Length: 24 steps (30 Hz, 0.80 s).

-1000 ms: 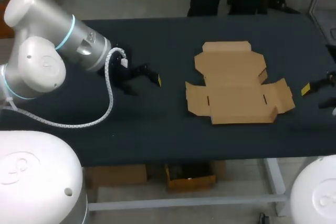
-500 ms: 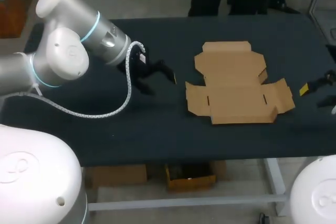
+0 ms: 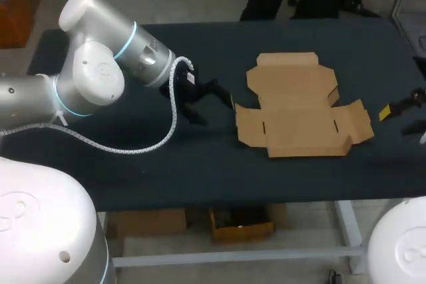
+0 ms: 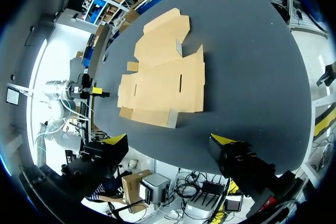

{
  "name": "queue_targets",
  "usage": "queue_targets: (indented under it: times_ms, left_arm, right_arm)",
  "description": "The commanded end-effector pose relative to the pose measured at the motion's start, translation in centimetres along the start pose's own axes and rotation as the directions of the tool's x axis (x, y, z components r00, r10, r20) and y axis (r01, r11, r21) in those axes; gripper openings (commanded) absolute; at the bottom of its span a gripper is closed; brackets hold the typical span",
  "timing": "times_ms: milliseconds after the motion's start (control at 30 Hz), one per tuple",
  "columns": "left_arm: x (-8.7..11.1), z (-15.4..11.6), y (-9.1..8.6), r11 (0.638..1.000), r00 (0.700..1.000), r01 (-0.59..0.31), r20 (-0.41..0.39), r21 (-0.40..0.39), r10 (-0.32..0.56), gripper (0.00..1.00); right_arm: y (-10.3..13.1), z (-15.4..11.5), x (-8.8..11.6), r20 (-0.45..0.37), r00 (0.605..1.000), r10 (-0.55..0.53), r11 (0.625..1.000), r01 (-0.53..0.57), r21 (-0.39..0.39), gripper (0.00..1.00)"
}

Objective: Assemble the packaging by folding the flat box into shape, placing the metal phone stand inside, and closing the box properly

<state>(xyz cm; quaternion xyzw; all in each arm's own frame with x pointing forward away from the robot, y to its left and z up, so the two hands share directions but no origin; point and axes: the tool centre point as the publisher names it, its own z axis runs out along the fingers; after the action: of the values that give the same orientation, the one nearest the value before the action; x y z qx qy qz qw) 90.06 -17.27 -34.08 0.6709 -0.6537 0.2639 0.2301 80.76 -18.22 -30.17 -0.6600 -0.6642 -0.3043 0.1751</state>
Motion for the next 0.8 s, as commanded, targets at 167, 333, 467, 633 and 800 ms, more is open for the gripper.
queue_targets:
  times_ms: [167, 333, 467, 633, 800]
  left_arm:
    - [0.1, 0.0, 0.2, 1.000, 1.000, 0.000, 0.003, 0.004, 0.000, 1.00]
    - [0.1, 0.0, 0.2, 1.000, 1.000, 0.000, 0.003, 0.004, 0.000, 1.00]
    - [0.5, 0.1, 0.3, 0.999, 1.000, -0.009, -0.001, 0.031, 0.009, 1.00]
    - [1.6, 2.2, 0.6, 0.999, 0.999, -0.038, -0.013, 0.018, 0.039, 1.00]
    - [1.8, 4.0, 0.3, 0.998, 0.997, -0.068, -0.038, 0.003, 0.068, 1.00]
  right_arm:
    - [0.0, -0.2, 0.1, -0.010, 1.000, 0.006, 1.000, -0.006, 0.004, 1.00]
    - [0.0, -0.2, 0.1, -0.010, 1.000, 0.006, 1.000, -0.006, 0.004, 1.00]
    - [0.0, -0.2, 0.1, -0.010, 1.000, 0.006, 1.000, -0.006, 0.004, 1.00]
    - [0.0, -0.2, 0.1, -0.010, 1.000, 0.006, 1.000, -0.006, 0.004, 1.00]
    - [0.0, -0.2, 0.1, -0.010, 1.000, 0.006, 1.000, -0.006, 0.004, 1.00]
